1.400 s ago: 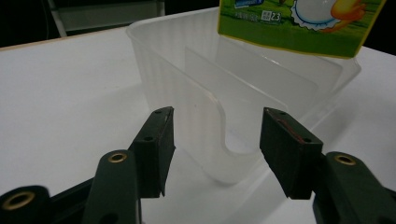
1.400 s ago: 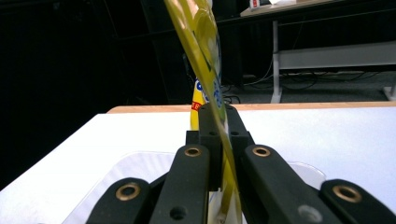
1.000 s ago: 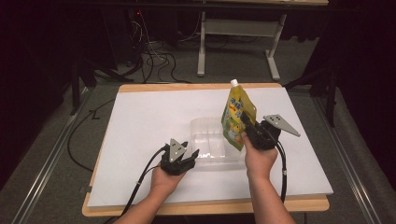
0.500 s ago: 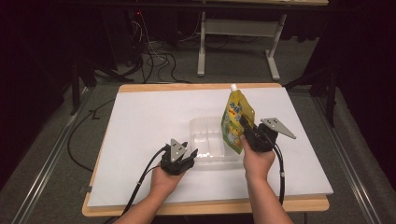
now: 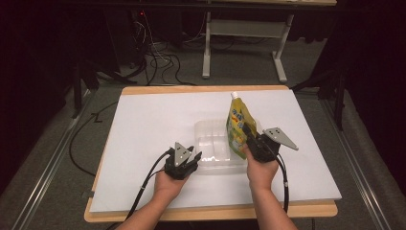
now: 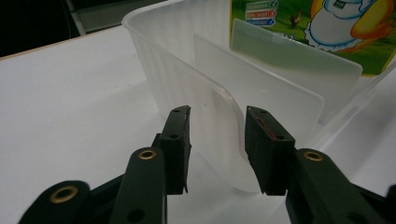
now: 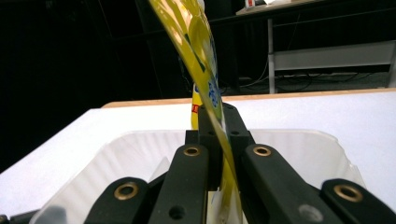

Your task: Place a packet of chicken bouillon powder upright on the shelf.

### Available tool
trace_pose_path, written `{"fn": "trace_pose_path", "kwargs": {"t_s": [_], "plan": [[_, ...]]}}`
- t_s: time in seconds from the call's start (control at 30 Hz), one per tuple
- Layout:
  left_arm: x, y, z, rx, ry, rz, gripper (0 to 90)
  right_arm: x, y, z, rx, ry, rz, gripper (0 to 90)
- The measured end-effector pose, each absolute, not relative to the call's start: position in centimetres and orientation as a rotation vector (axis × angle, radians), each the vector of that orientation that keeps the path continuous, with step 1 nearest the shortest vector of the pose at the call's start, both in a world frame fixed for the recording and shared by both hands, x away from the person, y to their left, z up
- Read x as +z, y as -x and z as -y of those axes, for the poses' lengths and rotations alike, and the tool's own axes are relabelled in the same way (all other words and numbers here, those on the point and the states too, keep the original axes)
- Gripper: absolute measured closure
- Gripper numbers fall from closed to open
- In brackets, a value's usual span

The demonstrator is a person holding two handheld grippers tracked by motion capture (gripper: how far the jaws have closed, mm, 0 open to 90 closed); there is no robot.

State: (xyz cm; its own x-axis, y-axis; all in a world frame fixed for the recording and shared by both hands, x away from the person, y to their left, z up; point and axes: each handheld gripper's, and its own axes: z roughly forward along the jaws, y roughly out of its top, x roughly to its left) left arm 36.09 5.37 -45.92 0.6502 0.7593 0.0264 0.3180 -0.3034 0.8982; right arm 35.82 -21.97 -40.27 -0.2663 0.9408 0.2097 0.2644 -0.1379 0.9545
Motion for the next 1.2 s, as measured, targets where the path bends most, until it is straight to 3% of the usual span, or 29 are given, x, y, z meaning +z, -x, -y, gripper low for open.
{"fn": "trace_pose_path", "kwargs": {"t_s": [0.33, 0.6, 1.0, 1.2], "plan": [[-45.6, -36.1, -5.3, 0.555, -1.87, -0.851, 64.7, -41.3, -35.0, 21.8, 1.401, -1.356, -1.596, 87.4], [-45.3, -35.9, -5.7, 0.514, -1.852, -0.843, 56.9, -41.4, -34.9, 21.8, 1.39, -1.345, -1.642, 82.4], [-44.9, -34.6, -8.2, 0.472, -1.842, -0.837, 46.7, -40.8, -35.1, 22.1, 1.398, -1.293, -1.781, 47.6], [-44.4, -33.9, -9.5, 0.465, -1.813, -0.856, 42.2, -40.3, -34.1, 22.6, 1.398, -1.239, -1.86, 36.6]]}}
